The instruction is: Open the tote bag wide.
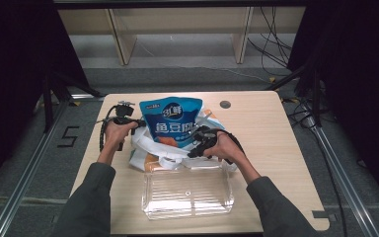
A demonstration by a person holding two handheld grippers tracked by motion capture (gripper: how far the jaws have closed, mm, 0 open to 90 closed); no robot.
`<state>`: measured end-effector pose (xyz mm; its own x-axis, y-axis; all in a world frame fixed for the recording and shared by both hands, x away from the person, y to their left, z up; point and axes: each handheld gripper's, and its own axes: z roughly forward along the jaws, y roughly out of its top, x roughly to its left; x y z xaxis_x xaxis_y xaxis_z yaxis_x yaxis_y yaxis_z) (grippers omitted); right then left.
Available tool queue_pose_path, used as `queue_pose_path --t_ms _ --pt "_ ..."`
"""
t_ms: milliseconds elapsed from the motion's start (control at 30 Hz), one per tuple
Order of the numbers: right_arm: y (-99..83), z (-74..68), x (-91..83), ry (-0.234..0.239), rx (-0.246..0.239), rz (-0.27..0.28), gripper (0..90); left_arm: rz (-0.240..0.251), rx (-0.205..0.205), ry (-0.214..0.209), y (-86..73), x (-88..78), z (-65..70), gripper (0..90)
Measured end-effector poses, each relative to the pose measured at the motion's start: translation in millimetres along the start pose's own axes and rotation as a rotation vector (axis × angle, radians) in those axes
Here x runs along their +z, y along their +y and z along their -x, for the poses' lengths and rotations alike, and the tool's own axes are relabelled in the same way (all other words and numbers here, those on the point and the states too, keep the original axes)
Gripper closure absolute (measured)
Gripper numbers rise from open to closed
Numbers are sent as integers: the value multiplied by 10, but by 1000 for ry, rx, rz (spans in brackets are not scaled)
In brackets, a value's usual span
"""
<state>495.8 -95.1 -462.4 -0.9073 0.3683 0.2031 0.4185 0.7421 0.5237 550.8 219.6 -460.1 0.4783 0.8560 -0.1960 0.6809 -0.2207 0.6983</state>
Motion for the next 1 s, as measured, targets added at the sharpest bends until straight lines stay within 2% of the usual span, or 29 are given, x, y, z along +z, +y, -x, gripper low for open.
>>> queue_pose_path --t_ms 33,100,133,167,200,233,267,367,400,433,467,500,533,567,600,700,767,800,900,933,1000 --pt "-5 12 4 5 -20 -3 857 -13 7 0 -3 5 -4 836" --pt "-10 -8 1 11 -8 -7 856 -7 -3 0 -14 37 -12 835" --pt "-21 -5 9 2 -19 -10 853 0 -11 1 -25 58 -15 833" --pt "-21 -5 9 2 -19 -10 853 -35 -21 -12 -40 84 -42 833" --pt "-31 1 22 4 -27 -12 849 -33 -31 -7 -45 97 -39 829" --pt "-32 -13 16 0 -6 -19 844 -36 -25 -4 -46 104 -35 828" --pt "-26 -4 17 2 -27 -11 839 -40 -17 2 -45 108 -28 827" --pt "-26 -31 -24 0 19 -17 789 -37 -36 -6 -40 94 -29 819" --pt "-19 6 -43 6 -23 15 768 -32 -52 -20 -34 73 -27 800" --pt "-29 -19 -99 0 25 7 756 -31 -45 -21 -26 52 -17 775" --pt "-25 -23 -154 9 27 28 745 -43 -26 -25 -14 25 -11 742" --pt "-18 -37 -218 11 43 38 739 -36 -23 -23 -5 -3 2 720" --pt "-7 -39 -277 24 38 81 730 -36 -23 -23 -5 -3 2 686" --pt "-3 -60 -355 14 58 104 719 -24 -18 -16 13 -60 22 659" --pt "-1 -40 -433 -18 32 130 713 -23 -10 -22 20 -87 22 633" --pt "-16 -34 -640 -55 29 180 676 -22 -16 -19 23 -169 15 528" --pt "-36 -22 -754 -78 13 244 650 6 -38 -16 30 -251 3 466" --pt "-44 -16 -818 -84 8 256 640 20 -41 -17 33 -292 -1 457" --pt "-72 -24 -954 -95 40 317 611 49 -27 -23 52 -455 25 415" --pt "-82 -25 -990 -100 49 314 602 76 -43 -39 58 -500 50 402" --pt "-100 -10 -1024 -105 44 321 597 92 -28 -53 70 -608 90 393"
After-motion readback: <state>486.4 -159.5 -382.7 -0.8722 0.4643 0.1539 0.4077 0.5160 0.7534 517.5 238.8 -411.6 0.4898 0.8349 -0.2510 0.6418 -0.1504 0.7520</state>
